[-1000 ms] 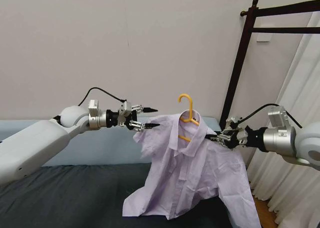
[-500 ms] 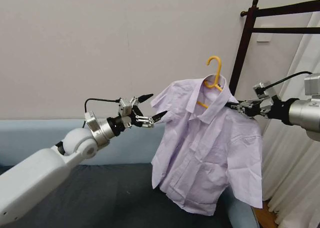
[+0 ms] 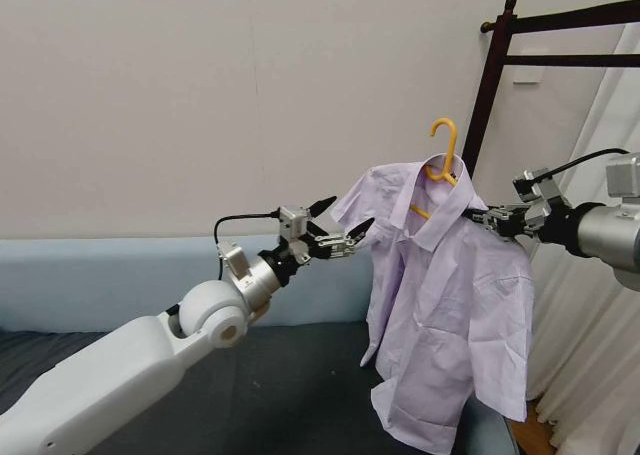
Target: Pick up the clothes from the sofa and hang them on the clothes hanger.
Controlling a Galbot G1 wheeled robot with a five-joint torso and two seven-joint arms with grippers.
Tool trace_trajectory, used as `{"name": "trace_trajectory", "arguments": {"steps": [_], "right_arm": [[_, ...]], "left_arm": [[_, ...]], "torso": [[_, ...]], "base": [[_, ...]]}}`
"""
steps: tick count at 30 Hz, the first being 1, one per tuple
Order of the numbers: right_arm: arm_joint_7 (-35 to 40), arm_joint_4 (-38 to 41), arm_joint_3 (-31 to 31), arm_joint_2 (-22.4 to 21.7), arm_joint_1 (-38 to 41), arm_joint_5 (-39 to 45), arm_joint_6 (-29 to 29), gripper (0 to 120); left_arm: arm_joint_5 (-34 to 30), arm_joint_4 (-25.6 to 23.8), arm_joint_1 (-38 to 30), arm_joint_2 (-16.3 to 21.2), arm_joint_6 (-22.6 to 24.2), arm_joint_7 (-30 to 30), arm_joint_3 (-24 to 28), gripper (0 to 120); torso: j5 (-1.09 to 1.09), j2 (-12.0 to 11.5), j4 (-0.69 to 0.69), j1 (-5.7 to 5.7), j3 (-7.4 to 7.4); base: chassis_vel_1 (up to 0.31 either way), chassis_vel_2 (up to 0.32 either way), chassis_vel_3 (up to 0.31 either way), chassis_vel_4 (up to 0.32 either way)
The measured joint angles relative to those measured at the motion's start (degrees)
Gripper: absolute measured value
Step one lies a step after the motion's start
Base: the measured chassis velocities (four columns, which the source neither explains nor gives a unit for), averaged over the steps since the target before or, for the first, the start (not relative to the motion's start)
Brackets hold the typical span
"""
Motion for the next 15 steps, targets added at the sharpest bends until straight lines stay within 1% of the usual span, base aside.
{"name": "trace_trajectory", "arguments": {"steps": [1, 3, 5, 8, 9, 11, 13, 15], "right_arm": [[0.1, 0.1, 0.0, 0.0, -0.1, 0.1, 0.0, 7], [0.6, 0.8, 0.5, -0.3, -0.6, 1.4, 0.0, 7], [0.7, 0.8, 0.6, -0.3, -0.6, 1.6, 0.0, 7], [1.2, 1.0, 1.0, -0.4, -0.7, 2.8, 0.0, 7], [1.2, 1.0, 1.0, -0.4, -0.7, 2.8, 0.0, 7], [1.9, 1.4, 1.1, -0.3, -0.7, 4.1, 0.0, 7], [2.2, 1.4, 1.1, -0.3, -0.7, 4.6, 0.0, 7], [2.7, 1.7, 1.2, -0.2, -0.9, 5.5, 0.0, 7]], "left_arm": [[0.0, 0.1, -0.1, -0.2, 0.1, -0.2, 0.1, 97], [-0.3, 1.4, -0.9, -2.3, 1.3, -3.4, 1.6, 93], [-0.8, 1.6, -1.0, -2.7, 1.6, -4.0, 1.8, 92], [-1.4, 2.4, -1.1, -4.0, 2.2, -4.9, 2.5, 79], [-1.4, 2.4, -1.1, -4.0, 2.2, -4.9, 2.5, 79], [-0.5, 2.9, -0.9, -4.5, 2.3, -4.5, 3.2, 65], [-0.2, 2.9, -0.8, -4.5, 2.3, -4.3, 3.3, 63], [0.8, 3.6, -0.7, -5.0, 2.4, -4.0, 3.6, 53]], "torso": [[0.00, 0.0, 0.00, 0.00, 0.00], [-0.01, 0.0, 0.00, 0.00, 0.00], [-0.01, 0.0, 0.00, 0.00, 0.00], [-0.01, 0.0, 0.01, 0.00, 0.00], [-0.01, 0.0, 0.01, 0.00, 0.00], [-0.01, 0.0, 0.01, 0.00, 0.00], [-0.01, 0.0, 0.01, 0.00, 0.00], [-0.01, 0.0, 0.02, 0.00, 0.00]], "base": [[0.000, 0.000, 0.000, 0.000], [0.000, 0.000, 0.000, 0.000], [0.000, 0.000, 0.000, 0.000], [0.000, 0.000, 0.000, 0.000], [0.000, 0.000, 0.000, 0.000], [0.000, 0.000, 0.000, 0.000], [0.000, 0.000, 0.000, 0.000], [0.000, 0.000, 0.000, 0.000]]}}
